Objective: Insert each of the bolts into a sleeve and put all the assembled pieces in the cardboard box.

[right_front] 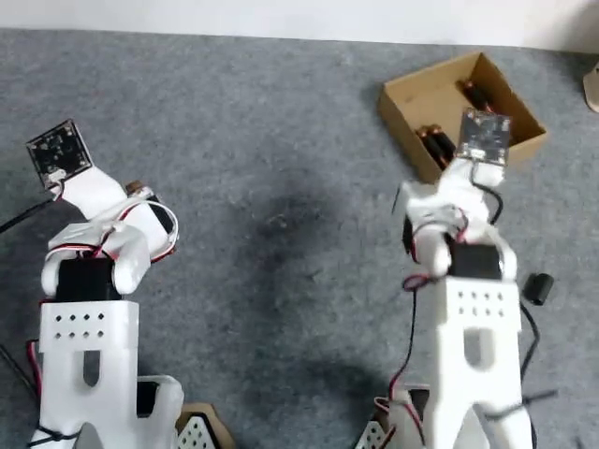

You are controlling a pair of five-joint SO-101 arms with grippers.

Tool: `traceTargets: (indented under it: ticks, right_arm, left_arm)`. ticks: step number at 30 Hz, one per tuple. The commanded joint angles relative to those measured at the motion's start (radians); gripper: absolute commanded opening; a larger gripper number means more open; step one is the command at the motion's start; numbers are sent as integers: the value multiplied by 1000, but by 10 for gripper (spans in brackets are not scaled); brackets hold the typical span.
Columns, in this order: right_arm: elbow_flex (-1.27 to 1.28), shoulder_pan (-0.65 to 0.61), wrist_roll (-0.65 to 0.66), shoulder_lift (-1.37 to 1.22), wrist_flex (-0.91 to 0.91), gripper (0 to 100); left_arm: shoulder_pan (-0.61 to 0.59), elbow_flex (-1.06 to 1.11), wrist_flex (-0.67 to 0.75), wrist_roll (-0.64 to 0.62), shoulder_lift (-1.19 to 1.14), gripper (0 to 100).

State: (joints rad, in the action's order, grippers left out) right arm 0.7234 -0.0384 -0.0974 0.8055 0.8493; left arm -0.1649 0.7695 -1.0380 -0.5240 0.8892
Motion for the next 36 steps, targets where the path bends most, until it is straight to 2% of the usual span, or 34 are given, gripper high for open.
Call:
traceTargets:
  ticks: [1, 9, 14, 16, 21, 24, 29, 36]
  right_arm:
    - [24, 51, 34, 136, 35, 5]
    - [90, 348, 63, 117, 33, 5]
    - [81, 503, 72, -22, 33, 5]
    - [76, 550, 120, -87, 30, 5]
    - [33, 668, 149, -228, -53, 6]
    - [2, 711, 193, -305, -74, 31]
    - [-19, 765, 230, -404, -77, 213]
    - [-25, 769, 232, -512, -97, 219]
  left_arm:
    - [18, 5, 3, 5, 31, 4]
    - [16, 107, 3, 0, 31, 4]
    - [16, 110, -2, 0, 31, 4]
    - [16, 110, -2, 0, 31, 4]
    - [18, 110, -3, -2, 31, 4]
    - [18, 110, -2, -2, 31, 4]
    - [18, 110, -2, -2, 31, 4]
    - [18, 110, 0, -2, 31, 4]
